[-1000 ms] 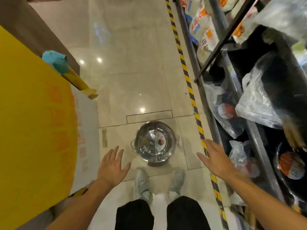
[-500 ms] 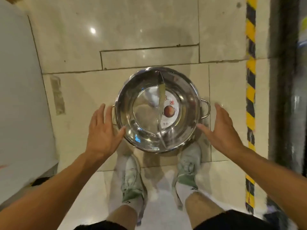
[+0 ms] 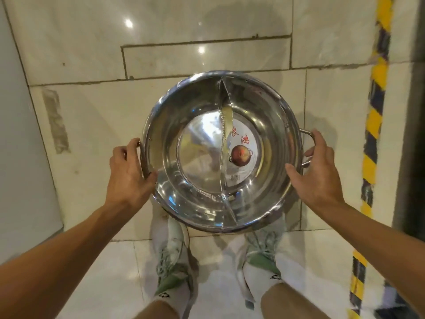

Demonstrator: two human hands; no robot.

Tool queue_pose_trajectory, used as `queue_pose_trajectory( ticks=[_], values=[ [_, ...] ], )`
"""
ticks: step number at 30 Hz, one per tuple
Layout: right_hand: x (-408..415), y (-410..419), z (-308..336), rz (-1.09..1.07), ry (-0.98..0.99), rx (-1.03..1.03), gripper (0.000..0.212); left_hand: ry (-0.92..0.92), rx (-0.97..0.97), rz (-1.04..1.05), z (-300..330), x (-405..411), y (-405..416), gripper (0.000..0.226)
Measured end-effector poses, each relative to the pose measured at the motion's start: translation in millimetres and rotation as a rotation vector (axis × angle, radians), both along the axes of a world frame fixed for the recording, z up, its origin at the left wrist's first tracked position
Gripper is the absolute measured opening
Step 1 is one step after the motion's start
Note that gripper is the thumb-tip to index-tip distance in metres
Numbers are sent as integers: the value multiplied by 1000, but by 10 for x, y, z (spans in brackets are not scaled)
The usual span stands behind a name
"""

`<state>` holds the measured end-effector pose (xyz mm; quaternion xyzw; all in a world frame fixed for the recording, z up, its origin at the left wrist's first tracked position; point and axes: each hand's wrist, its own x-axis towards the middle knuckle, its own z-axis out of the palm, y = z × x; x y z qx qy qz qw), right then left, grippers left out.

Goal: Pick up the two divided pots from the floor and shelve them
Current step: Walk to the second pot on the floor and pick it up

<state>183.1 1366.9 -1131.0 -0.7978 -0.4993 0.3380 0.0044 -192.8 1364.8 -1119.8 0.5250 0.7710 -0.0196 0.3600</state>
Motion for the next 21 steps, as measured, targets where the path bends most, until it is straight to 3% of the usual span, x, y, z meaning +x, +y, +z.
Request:
queue_pose_trajectory(
  ticks=[7, 21],
  values=[
    [92, 188, 1549, -67, 91, 85, 94, -96, 67, 74, 1528, -27, 369, 88],
    [-183, 242, 5959, -285, 117, 403, 89, -242, 431, 49, 5717, -235, 933, 87]
  ],
)
